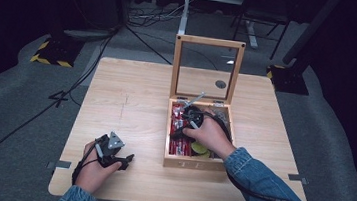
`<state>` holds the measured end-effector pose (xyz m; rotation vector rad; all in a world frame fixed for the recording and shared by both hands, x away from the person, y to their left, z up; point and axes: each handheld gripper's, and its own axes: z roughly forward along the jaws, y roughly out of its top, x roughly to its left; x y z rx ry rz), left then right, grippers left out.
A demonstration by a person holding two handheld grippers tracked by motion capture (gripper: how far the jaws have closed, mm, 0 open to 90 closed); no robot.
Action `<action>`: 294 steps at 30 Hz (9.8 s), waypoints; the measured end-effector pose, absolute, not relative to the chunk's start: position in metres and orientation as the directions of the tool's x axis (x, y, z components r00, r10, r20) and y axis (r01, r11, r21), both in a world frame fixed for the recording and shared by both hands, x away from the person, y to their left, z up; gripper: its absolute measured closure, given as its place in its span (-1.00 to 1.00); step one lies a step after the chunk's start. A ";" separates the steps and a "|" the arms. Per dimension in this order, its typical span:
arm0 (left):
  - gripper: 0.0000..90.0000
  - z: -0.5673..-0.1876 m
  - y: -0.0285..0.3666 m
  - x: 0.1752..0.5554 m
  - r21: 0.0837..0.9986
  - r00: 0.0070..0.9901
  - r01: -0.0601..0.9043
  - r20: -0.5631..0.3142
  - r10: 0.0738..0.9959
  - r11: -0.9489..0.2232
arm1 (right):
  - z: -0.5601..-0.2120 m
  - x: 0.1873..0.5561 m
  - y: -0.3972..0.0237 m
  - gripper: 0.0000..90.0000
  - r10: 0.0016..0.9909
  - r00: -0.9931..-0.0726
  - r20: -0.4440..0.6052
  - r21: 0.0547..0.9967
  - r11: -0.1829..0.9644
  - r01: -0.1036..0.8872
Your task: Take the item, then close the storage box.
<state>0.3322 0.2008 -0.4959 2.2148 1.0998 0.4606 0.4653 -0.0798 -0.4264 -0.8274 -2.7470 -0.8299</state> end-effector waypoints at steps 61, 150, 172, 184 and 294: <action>-0.38 -0.496 0.200 0.332 0.664 0.596 0.579 0.051 0.802 -0.473 | -0.425 0.486 -0.063 0.01 0.532 -0.824 0.195 0.620 0.583 0.524; -0.44 -0.503 0.214 0.362 0.703 0.612 0.570 -0.018 0.791 -0.425 | -0.306 0.427 -0.295 0.99 0.754 -0.648 0.111 0.877 0.233 0.421; -0.44 -0.503 0.215 0.364 0.704 0.610 0.570 -0.018 0.792 -0.423 | -0.360 0.423 -0.346 0.99 0.839 -0.538 0.081 0.860 0.214 0.463; -0.44 -0.503 0.214 0.364 0.704 0.609 0.572 -0.021 0.793 -0.420 | -0.398 0.428 -0.357 0.99 0.869 -0.482 0.108 0.838 0.181 0.515; -0.49 -0.503 0.215 0.366 0.702 0.597 0.581 -0.024 0.802 -0.412 | -0.302 0.555 -0.285 -0.25 0.781 -0.624 0.033 0.909 0.236 0.345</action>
